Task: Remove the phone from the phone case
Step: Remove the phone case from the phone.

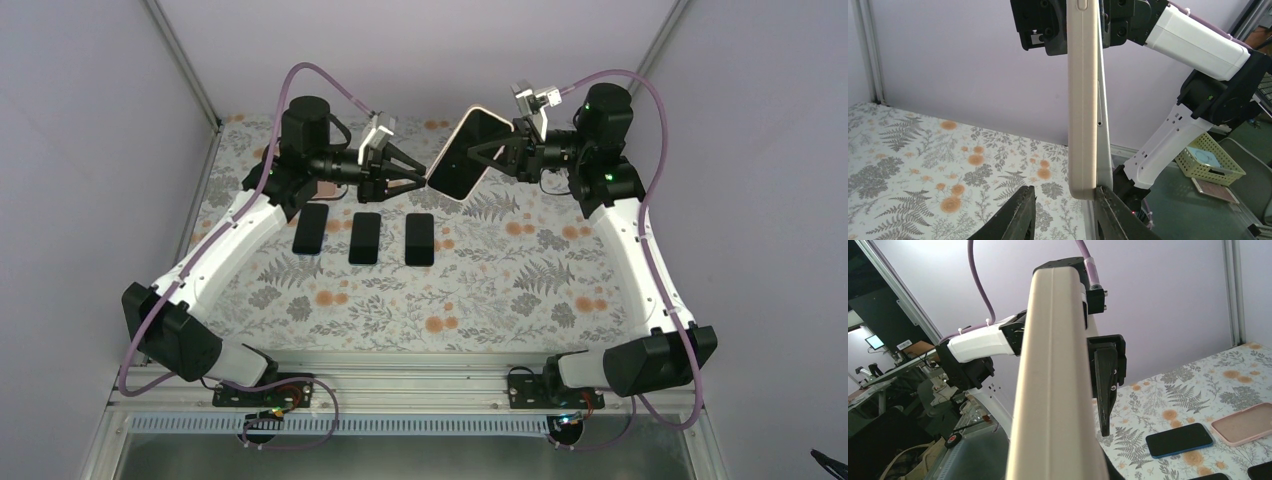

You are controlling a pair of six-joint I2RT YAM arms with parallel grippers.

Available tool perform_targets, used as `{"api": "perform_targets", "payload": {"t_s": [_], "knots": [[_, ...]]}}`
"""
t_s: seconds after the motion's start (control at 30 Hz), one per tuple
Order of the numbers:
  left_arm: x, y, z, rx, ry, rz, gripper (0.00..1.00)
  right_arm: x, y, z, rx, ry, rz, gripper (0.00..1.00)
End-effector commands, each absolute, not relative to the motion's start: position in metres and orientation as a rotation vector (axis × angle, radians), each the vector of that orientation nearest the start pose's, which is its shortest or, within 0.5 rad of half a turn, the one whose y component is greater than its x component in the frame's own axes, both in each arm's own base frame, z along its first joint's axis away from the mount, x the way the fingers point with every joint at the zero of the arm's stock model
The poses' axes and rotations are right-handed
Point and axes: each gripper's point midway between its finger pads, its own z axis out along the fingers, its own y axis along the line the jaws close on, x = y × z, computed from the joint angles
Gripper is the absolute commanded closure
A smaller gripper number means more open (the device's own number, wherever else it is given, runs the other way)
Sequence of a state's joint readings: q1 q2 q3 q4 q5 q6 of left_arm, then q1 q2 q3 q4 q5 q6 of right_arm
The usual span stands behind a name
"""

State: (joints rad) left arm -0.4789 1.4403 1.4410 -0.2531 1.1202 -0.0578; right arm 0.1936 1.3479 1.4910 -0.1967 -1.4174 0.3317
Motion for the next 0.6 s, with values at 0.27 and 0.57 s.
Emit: {"api": "perform_targets", "payload": {"t_s": [0.27,0.57], "knots": [[0.313,-0.316,0.356,1.011,1.675,-1.268,0.73,0.199,0.229,0.471,-1.293,1.338,1.664,0.96],[0.306,-0.324,0.366,1.05,1.632,-1.314,0.74,0.2,0.24,0.455,-1.3,1.354,1.709,0.96]]}}
